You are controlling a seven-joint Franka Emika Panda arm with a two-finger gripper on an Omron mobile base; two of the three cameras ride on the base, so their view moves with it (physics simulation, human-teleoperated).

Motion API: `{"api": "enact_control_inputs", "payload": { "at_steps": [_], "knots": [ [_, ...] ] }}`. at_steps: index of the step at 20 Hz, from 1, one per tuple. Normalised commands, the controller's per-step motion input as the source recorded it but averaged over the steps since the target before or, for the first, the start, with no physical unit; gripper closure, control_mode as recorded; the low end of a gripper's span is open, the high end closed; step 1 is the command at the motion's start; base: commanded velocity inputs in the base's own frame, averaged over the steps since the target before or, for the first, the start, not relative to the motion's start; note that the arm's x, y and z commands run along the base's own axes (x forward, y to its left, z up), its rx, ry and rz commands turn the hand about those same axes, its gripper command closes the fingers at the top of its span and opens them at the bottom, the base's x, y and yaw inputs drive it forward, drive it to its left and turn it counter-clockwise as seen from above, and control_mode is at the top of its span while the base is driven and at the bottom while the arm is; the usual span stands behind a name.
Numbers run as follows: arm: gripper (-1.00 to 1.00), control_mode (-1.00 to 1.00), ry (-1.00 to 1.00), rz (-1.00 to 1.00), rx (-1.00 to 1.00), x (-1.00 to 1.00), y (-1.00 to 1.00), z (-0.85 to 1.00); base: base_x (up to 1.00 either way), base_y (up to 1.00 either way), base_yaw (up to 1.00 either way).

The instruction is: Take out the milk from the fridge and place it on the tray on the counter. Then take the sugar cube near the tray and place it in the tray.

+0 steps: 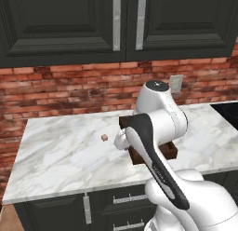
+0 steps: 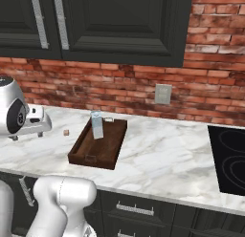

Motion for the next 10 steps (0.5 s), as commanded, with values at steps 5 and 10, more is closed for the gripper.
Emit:
{"api": "enact_control_inputs", "payload": {
  "at_steps": [5, 10],
  "knots": [
    [-1.00, -1.00, -0.01, -0.04, 0.01, 0.11, 0.07, -0.34, 0.00, 0.00, 0.00],
    [-1.00, -1.00, 0.00, -0.08, 0.00, 0.40, 0.07, -0.04, 0.00, 0.00, 0.00]
  ]
}}
